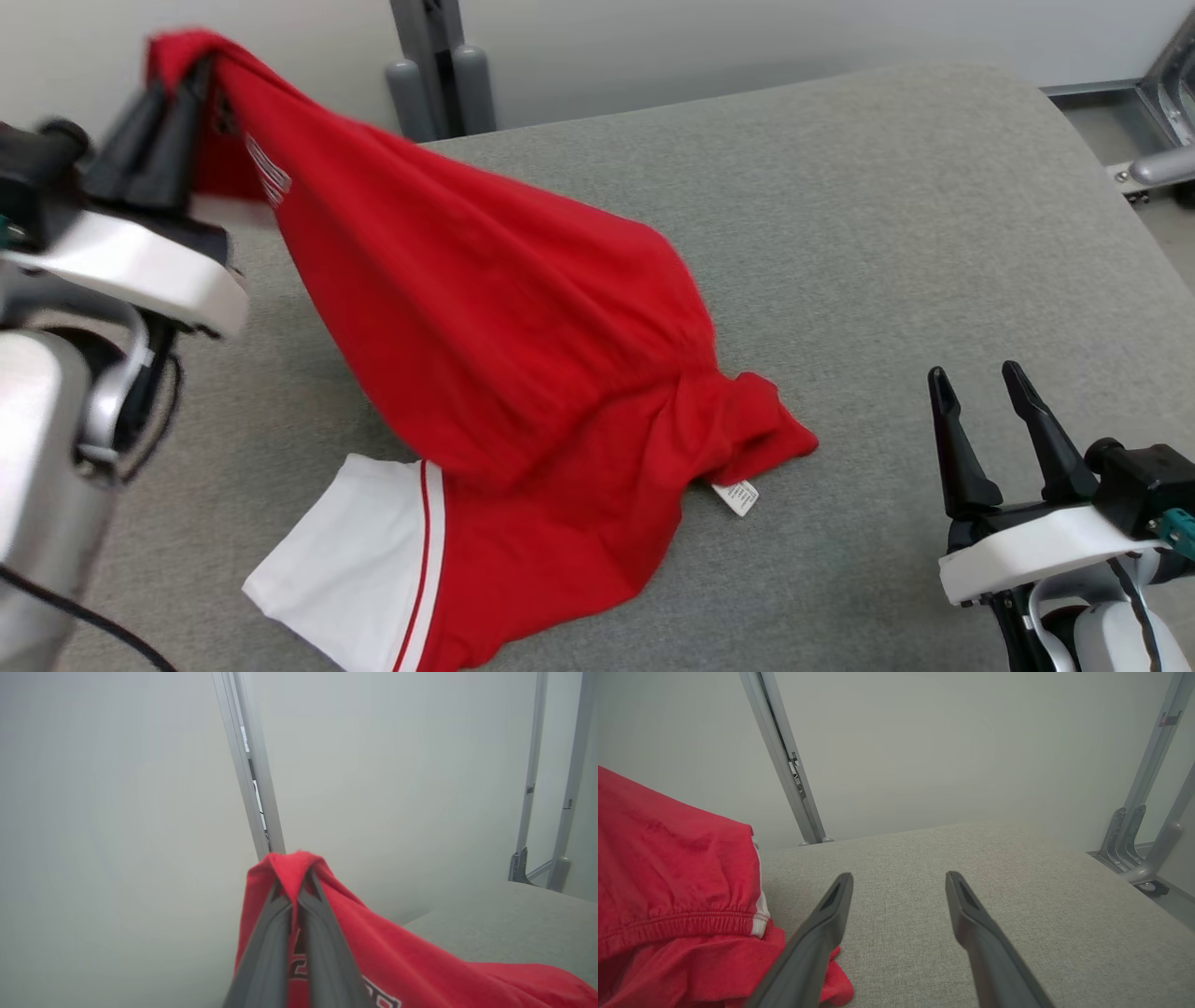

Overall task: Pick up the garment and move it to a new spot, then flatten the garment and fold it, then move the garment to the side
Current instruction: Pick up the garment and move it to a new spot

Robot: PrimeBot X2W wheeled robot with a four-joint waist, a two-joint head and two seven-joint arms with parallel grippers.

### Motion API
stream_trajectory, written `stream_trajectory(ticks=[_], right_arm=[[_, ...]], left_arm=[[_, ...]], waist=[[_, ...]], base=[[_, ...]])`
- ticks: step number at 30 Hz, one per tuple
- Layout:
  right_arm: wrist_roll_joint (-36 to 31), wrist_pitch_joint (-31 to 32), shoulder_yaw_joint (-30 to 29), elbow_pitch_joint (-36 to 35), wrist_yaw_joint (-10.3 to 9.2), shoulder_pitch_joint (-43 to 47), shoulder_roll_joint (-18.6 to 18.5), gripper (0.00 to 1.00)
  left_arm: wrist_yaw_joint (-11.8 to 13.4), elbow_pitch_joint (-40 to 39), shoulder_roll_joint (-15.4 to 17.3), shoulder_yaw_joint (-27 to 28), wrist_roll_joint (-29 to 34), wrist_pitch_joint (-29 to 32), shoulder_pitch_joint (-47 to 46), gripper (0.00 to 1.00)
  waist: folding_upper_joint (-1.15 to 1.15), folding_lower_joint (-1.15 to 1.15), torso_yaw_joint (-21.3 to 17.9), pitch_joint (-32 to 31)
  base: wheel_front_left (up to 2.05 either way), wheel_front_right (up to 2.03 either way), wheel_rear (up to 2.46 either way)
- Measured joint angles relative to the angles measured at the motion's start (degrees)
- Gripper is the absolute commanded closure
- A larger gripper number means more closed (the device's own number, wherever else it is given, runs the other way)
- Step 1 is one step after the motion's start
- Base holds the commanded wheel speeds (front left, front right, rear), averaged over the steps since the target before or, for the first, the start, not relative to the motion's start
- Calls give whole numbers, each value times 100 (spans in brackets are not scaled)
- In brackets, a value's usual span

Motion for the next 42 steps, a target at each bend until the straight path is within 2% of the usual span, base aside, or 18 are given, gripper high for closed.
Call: stream_trajectory(ticks=[3, 7, 12, 17, 26, 37, 40, 41, 42], right_arm=[[9, 0, -7, -15, 0, 1, 0, 0], [36, -10, 16, 11, 0, 2, 0, 0], [63, -23, 14, 51, 0, 4, 0, 0], [46, -23, 48, 65, 0, -1, 1, 0], [-154, 183, 145, -132, 0, -161, 1, 0], [-318, 446, 225, -446, 0, -240, 2, 0], [-327, 482, 210, -478, 0, -242, 1, 0], [-334, 488, 202, -491, 0, -244, 1, 0], [-336, 501, 169, -504, 0, -244, 0, 0]], left_arm=[[183, -566, 452, 316, 154, 297, -333, 100], [348, -797, 1074, 822, 202, 764, -553, 100], [392, -658, 1648, 1330, 63, 1127, -583, 100], [303, -112, 1981, 1613, 11, 942, -463, 100], [101, 1629, 1708, 1866, -402, 169, -226, 100], [31, 3591, 1365, 2338, -861, -871, -258, 100], [-58, 3935, 1223, 2382, -981, -1015, -202, 100], [-121, 4087, 1120, 2372, -1014, -1091, -148, 100], [-253, 4359, 866, 2318, -1061, -1211, -41, 100]], waist=[[0, 0, 174, -36], [0, 0, 388, -75], [0, 0, 629, -98], [0, 0, 871, -61], [0, 0, 1167, 218], [0, 0, 1115, 652], [0, 0, 1081, 718], [0, 0, 1069, 750], [0, 0, 1063, 803]], base=[[0, 0, 0], [0, 0, 0], [0, 0, 0], [0, 0, 0], [0, 0, 0], [0, 0, 0], [0, 0, 0], [0, 0, 0], [0, 0, 0]])
